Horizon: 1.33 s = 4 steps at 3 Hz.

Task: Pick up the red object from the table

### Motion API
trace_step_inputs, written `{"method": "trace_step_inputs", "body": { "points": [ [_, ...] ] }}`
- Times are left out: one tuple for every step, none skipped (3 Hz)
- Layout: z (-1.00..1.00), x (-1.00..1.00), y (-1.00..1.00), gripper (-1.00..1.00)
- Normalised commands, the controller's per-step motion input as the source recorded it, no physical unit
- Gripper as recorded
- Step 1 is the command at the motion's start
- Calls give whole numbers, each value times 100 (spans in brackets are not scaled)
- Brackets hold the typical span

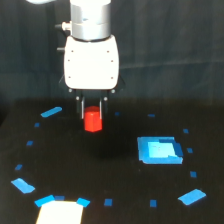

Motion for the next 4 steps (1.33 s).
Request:
{"method": "trace_step_inputs", "body": {
  "points": [
    [-6,-13,-13,-100],
    [-3,12,36,-100],
    [-1,22,14,-100],
    [19,-37,23,-100]
  ]
}}
